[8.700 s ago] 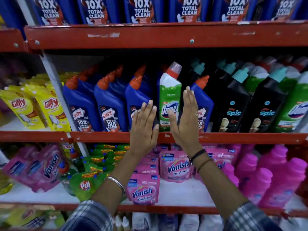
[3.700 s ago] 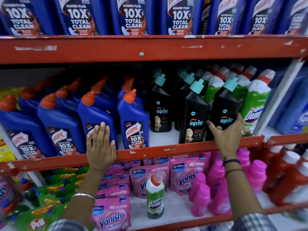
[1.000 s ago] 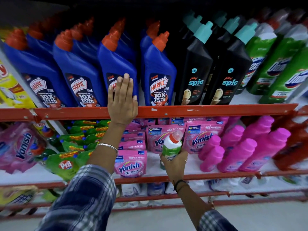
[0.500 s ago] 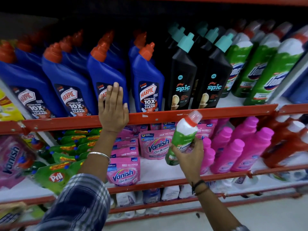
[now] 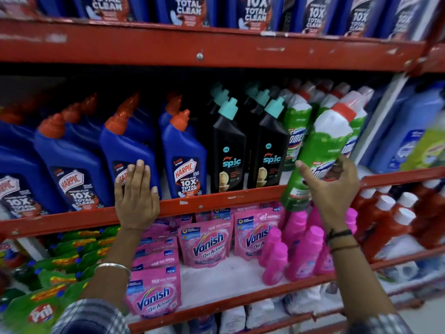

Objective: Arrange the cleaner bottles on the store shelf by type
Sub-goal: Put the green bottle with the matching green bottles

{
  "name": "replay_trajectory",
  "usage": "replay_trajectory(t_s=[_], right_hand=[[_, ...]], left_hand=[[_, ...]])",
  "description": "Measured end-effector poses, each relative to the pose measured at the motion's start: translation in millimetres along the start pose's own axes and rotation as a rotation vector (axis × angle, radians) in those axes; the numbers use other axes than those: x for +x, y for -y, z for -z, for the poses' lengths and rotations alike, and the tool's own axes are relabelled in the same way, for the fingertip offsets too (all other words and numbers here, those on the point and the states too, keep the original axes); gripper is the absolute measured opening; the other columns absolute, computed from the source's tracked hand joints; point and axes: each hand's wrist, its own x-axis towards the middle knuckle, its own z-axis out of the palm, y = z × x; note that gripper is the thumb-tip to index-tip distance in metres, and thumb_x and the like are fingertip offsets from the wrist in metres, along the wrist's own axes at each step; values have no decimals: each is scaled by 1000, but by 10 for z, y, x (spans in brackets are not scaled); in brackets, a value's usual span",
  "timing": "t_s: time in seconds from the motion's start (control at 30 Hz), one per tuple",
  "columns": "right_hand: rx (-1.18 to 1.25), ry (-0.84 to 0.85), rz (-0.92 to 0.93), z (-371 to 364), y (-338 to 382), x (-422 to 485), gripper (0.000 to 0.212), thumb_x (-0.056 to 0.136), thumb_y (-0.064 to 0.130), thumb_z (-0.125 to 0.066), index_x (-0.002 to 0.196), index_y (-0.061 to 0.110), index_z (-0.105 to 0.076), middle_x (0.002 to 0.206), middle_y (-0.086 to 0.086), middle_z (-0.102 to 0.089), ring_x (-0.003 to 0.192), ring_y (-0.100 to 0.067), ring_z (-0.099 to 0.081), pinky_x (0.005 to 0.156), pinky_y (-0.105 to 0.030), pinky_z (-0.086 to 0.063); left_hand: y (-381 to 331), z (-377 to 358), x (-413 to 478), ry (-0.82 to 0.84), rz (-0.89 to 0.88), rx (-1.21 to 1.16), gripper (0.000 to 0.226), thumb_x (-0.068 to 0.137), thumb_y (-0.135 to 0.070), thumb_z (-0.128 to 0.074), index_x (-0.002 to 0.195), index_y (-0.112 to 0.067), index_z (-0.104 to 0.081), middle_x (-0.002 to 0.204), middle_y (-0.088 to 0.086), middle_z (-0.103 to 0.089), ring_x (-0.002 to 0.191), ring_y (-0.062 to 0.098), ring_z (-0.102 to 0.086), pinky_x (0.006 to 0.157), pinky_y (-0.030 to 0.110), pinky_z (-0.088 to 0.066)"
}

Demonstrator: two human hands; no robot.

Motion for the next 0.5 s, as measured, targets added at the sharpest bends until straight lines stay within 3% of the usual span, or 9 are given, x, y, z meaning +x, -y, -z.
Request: replay_trajectory(t_s=[0.07, 0.2, 0.33, 0.5], right_hand=[[-45, -12, -10, -10, -64, 238, 81, 60, 67, -74, 108, 3, -60, 92, -8, -61, 79, -18, -55, 73, -38, -49], [-62, 28, -47, -94, -132, 547, 87, 60, 62, -78, 122, 5, -53, 114, -13, -64, 99, -26, -62, 85, -38, -52], [-66, 63, -29, -238, -175, 628, 80, 64, 51, -82, 123, 7, -50, 115, -10, -62, 100, -22, -59, 85, -36, -51], [-110, 104, -72, -393, -275, 656, 85, 64, 56, -79, 127, 9, -46, 117, -12, -61, 104, -26, -58, 86, -40, -51]], left_hand=[[-1, -2, 5, -7, -5, 12, 56, 99, -24, -36, 150, -5, -24, 161, 3, -11, 148, 18, -12, 122, 38, -4], [-4, -3, 5, -24, -12, 21, 57, 98, -23, -36, 150, -5, -24, 161, 3, -12, 148, 19, -13, 122, 38, -4], [8, -9, -3, -16, -14, 32, 56, 98, -24, -35, 150, -5, -24, 161, 3, -12, 148, 19, -13, 122, 38, -3], [6, -15, 1, -21, -19, 35, 56, 98, -24, -35, 150, -6, -24, 161, 3, -13, 148, 19, -14, 122, 39, -5]])
